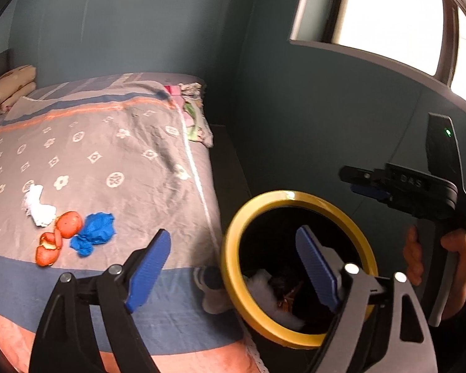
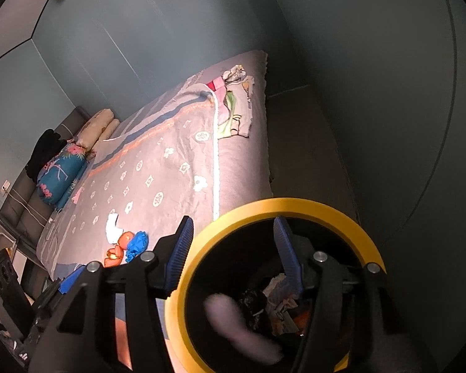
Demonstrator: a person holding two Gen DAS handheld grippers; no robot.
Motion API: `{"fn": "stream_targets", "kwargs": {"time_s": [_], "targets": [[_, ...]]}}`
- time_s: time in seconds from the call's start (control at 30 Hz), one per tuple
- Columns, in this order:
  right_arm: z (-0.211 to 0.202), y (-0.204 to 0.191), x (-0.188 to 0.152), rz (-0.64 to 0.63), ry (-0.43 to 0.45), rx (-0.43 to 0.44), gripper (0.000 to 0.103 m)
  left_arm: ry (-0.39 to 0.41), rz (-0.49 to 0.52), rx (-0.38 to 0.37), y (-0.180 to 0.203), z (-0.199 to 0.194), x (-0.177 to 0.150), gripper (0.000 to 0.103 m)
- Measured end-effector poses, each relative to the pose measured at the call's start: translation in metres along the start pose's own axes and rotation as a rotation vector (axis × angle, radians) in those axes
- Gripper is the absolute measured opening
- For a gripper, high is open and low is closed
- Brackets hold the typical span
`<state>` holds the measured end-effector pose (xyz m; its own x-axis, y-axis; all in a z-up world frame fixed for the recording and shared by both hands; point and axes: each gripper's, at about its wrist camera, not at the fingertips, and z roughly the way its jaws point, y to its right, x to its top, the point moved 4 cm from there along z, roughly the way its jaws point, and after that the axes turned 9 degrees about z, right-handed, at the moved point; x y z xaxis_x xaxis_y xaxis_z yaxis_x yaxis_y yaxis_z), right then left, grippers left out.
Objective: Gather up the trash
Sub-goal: 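Open the left gripper over the bin while the right gripper opens too, then move both tools back toward the tissue, orange peels and blue bag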
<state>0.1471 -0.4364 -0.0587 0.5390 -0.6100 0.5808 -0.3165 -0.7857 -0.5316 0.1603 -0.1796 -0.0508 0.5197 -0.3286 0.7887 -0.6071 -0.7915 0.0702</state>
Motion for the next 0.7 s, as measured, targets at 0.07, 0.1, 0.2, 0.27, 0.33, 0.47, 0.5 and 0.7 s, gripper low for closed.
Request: {"fn": "stream_targets", "kwargs": {"time_s": [0.07, 0.1, 0.2, 0.27, 0.33, 0.47, 0.5, 0.7], "targets": [[-0.003, -0.005, 0.000, -0.014, 0.005, 0.009, 0.052, 0.008, -0.010, 0.017, -0.008, -0.004, 0.002, 0.081], [-0.003, -0.008, 0.000, -0.020, 0.007, 0.015, 0.053, 0.015, -0.014, 0.029, -0.013, -0.006, 0.003, 0.082], [-0.004, -0.020, 0.002, -0.043, 0.020, 0.039, 0.054, 0.037, -0.034, 0.065, -0.029, -0.015, 0.007, 0.086], [-0.004, -0.031, 0.003, -0.059, 0.031, 0.063, 0.056, 0.048, -0.044, 0.089, -0.039, -0.020, 0.010, 0.087], [-0.004, -0.039, 0.004, -0.070, 0.041, 0.082, 0.058, 0.060, -0.053, 0.119, -0.052, -0.025, 0.013, 0.088], [0.000, -0.063, 0.004, -0.106, 0.052, 0.128, 0.062, 0.078, -0.082, 0.169, -0.079, -0.037, 0.018, 0.093], [0.002, -0.070, 0.004, -0.116, 0.053, 0.139, 0.064, 0.081, -0.085, 0.179, -0.084, -0.039, 0.018, 0.094], [0.018, -0.112, 0.000, -0.178, 0.031, 0.196, 0.069, 0.086, -0.120, 0.274, -0.132, -0.052, 0.018, 0.095]]}}
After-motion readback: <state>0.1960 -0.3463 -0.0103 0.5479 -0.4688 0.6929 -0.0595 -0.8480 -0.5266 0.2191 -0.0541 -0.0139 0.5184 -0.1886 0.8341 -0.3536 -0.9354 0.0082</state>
